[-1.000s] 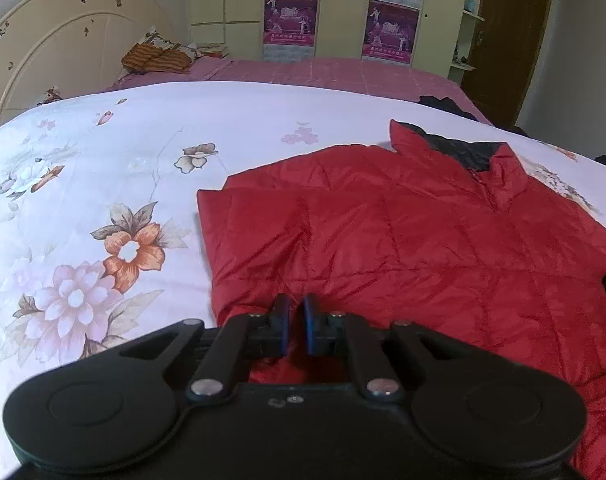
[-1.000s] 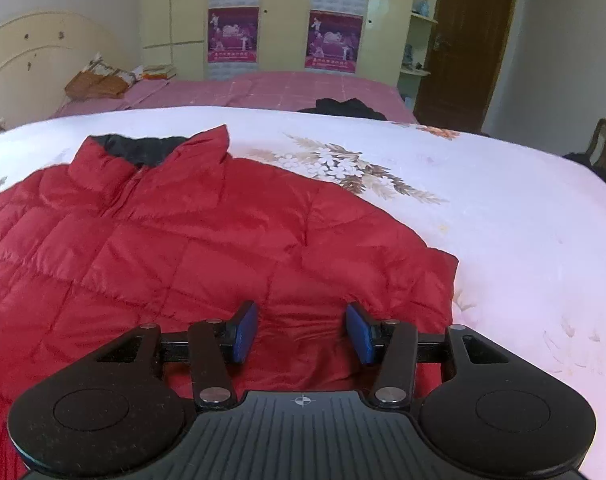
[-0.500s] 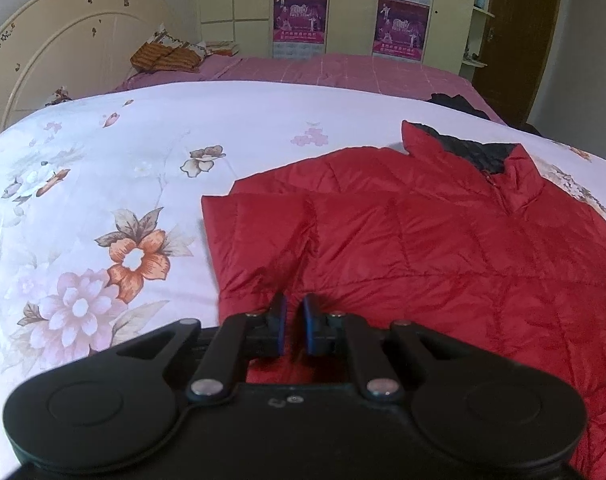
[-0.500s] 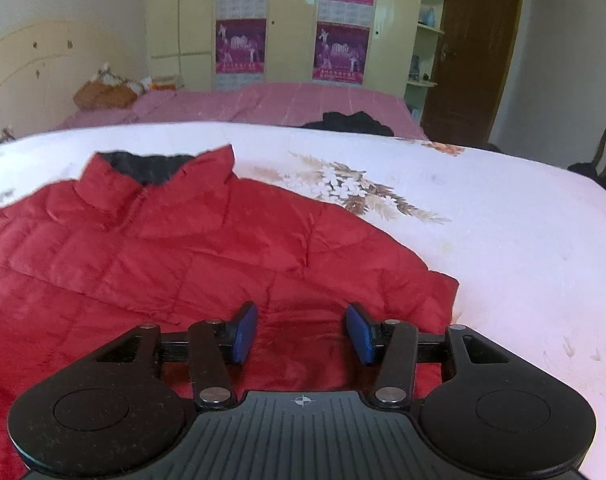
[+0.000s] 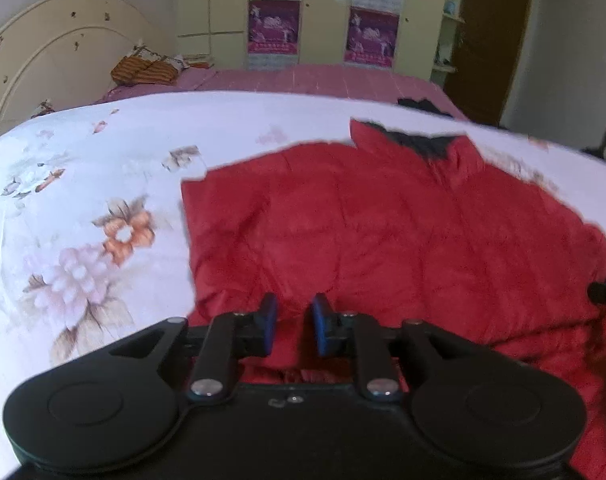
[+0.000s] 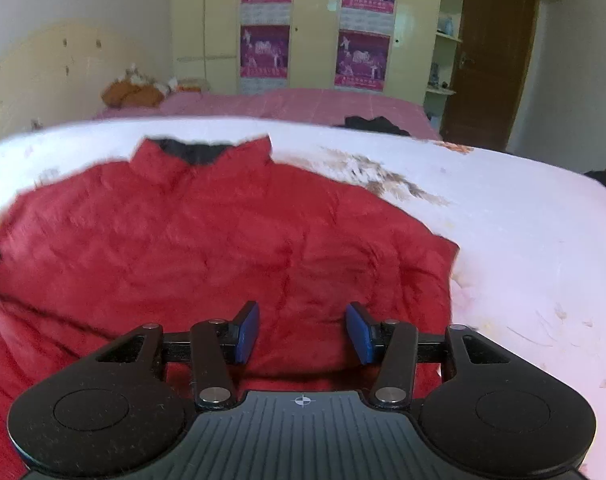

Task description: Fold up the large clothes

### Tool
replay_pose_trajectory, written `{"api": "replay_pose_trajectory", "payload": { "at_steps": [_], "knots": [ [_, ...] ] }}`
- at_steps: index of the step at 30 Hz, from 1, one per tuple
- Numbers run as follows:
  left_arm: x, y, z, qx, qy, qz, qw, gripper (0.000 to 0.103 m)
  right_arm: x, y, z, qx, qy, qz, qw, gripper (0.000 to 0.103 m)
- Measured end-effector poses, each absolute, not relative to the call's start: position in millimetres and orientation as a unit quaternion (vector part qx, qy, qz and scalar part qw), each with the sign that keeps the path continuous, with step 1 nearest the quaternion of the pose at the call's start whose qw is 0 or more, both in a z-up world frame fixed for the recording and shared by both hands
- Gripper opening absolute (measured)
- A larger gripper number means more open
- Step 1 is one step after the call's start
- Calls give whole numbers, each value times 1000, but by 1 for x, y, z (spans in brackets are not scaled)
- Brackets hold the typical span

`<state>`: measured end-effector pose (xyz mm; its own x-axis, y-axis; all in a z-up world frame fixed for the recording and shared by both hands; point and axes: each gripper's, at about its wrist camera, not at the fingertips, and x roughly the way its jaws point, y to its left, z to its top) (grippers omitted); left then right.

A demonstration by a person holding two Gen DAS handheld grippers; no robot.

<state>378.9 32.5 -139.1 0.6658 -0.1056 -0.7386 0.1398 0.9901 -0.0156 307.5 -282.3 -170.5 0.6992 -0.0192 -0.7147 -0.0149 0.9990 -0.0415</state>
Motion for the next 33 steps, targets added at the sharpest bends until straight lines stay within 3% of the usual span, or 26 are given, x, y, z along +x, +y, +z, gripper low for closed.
{"api": "replay_pose_trajectory", "payload": {
  "at_steps": [6,24,26,27,28,30,33],
  "knots": [
    [390,31,-150,23,419,-63,905,22,317,-283,-191,-23,405,-3,914,49],
    [388,6,-139,51,433,4,900,22,326,-297,-184,-25,431,62,900,49],
    [379,5,-132,44,428,6,903,26,322,-301,-178,-15,426,69,902,49],
    [373,5,-128,44,425,5,904,34,319,-303,-176,-11,423,71,903,49],
    [367,3,-124,44,422,6,905,48,316,-304,-174,-8,421,73,904,50],
    [353,0,-115,46,413,5,910,62,307,-305,-168,-2,413,78,907,50],
    [333,-7,-102,58,403,-5,913,64,288,-306,-157,9,404,89,910,50]
  ]
}}
